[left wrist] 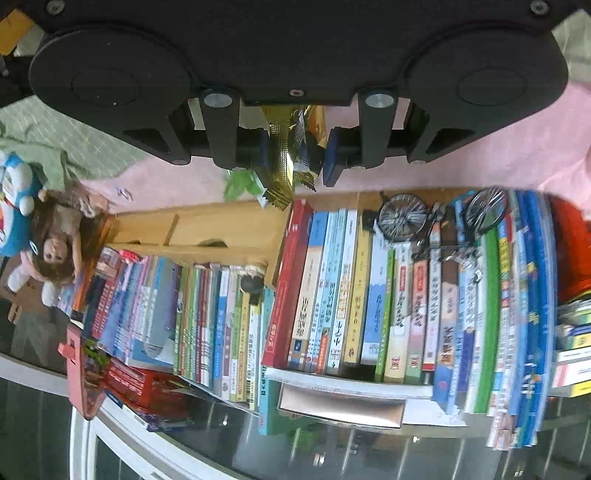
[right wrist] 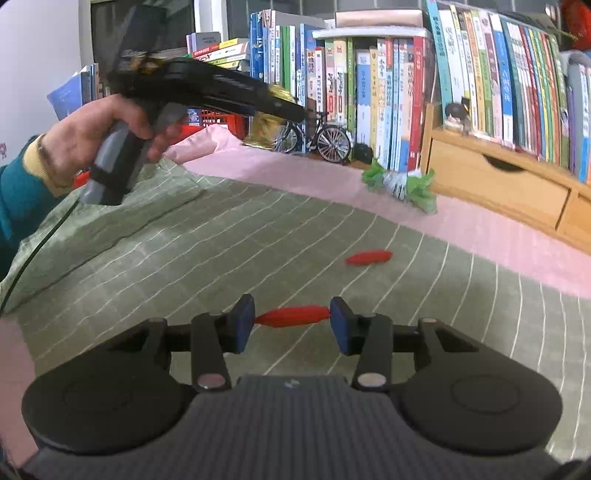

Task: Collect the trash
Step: 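Carry the gold wrapper and red piece off the bed down toward the bin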

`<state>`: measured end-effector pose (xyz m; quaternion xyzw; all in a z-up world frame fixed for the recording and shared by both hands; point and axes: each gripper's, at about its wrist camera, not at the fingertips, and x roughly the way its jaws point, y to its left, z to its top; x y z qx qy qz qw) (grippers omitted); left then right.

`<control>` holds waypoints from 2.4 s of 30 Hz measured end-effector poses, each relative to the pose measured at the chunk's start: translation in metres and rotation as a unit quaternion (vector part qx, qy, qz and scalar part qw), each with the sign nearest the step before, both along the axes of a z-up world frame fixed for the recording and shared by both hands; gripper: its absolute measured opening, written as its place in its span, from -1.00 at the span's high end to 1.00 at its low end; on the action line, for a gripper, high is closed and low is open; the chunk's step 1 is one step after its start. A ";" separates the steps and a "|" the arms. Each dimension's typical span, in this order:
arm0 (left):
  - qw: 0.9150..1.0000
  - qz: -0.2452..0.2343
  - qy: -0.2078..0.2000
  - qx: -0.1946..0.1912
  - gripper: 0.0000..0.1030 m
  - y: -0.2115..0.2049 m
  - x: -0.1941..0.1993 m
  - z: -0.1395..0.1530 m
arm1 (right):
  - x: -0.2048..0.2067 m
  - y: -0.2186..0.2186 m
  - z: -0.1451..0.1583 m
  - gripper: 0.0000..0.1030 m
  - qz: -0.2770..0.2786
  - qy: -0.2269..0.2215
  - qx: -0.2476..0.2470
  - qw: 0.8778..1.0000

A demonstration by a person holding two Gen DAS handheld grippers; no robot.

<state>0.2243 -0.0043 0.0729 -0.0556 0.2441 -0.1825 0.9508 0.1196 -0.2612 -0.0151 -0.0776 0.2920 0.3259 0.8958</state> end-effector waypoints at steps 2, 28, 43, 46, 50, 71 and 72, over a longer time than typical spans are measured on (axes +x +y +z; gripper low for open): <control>1.000 -0.002 0.002 -0.002 0.49 0.006 -0.022 0.001 | -0.012 0.001 -0.001 0.06 -0.002 0.005 0.003 1.000; 0.999 -0.031 -0.011 -0.003 0.49 0.040 -0.282 0.007 | -0.172 0.020 0.034 0.06 0.019 -0.027 -0.007 0.999; 1.000 -0.018 0.002 0.019 0.49 0.032 -0.385 -0.016 | -0.255 0.022 0.017 0.06 -0.044 -0.016 0.016 0.999; 1.000 0.016 0.008 0.019 0.49 0.030 -0.405 -0.028 | -0.270 0.026 0.008 0.06 -0.086 -0.009 0.018 0.996; 0.996 0.083 0.020 0.018 0.49 0.021 -0.436 -0.043 | -0.290 0.035 -0.006 0.06 -0.141 0.004 0.029 0.990; 0.986 0.085 0.138 0.028 0.49 -0.006 -0.483 -0.138 | -0.336 0.063 -0.073 0.06 -0.190 0.066 -0.007 0.980; 0.986 0.085 0.142 0.030 0.48 -0.007 -0.484 -0.142 | -0.336 0.064 -0.076 0.06 -0.191 0.069 -0.011 0.979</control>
